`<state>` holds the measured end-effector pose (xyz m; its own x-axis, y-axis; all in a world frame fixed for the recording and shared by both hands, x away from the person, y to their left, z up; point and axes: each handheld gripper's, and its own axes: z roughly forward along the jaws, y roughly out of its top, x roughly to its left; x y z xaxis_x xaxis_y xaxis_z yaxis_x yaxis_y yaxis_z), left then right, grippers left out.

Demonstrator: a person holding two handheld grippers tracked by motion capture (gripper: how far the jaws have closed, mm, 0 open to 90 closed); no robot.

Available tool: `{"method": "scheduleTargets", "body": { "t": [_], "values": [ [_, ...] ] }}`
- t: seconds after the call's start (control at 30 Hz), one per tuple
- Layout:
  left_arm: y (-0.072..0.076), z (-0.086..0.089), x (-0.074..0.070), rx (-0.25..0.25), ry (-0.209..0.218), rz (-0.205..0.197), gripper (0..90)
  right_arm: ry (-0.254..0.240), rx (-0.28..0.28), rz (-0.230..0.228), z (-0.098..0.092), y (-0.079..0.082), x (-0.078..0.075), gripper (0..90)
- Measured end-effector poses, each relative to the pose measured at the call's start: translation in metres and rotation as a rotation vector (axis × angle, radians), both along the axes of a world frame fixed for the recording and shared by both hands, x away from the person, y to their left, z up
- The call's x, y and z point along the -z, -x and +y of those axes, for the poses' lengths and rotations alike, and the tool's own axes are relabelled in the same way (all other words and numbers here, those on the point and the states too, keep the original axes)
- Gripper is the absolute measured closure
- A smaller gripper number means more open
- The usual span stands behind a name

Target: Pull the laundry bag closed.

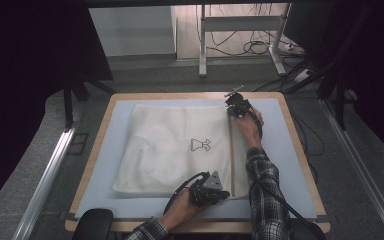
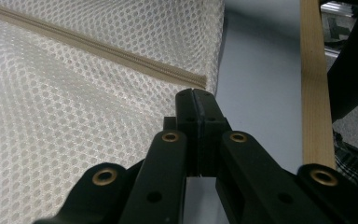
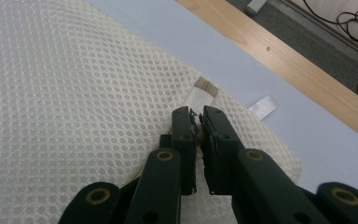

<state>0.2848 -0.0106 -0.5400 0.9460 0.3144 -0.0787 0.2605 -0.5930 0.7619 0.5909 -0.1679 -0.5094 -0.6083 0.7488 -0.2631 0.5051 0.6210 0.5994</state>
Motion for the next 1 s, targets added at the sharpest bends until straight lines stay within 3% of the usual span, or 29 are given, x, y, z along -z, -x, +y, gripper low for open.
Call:
{"method": "scheduleTargets", "body": {
  "t": [0.17,0.37,0.47,0.73,1.0],
  "values": [
    [0.002,-0.001,0.000,-0.005,0.001,-0.013,90.0,-0.038,0.017,0.020,-0.002,0.000,0.000,82.5],
    [0.002,-0.001,-0.001,-0.009,-0.007,-0.025,90.0,-0.034,0.014,0.016,-0.001,0.003,0.000,81.1],
    [0.003,-0.001,0.000,-0.029,0.014,-0.017,89.3,-0.048,0.018,0.019,-0.002,0.006,0.000,79.4],
    [0.000,0.002,-0.002,-0.053,0.044,0.004,78.4,-0.057,0.001,0.008,-0.002,0.013,-0.001,73.4],
    [0.000,0.005,-0.009,-0.070,0.061,-0.002,69.2,-0.093,-0.002,0.000,-0.006,0.019,-0.004,66.0]
  ]
}}
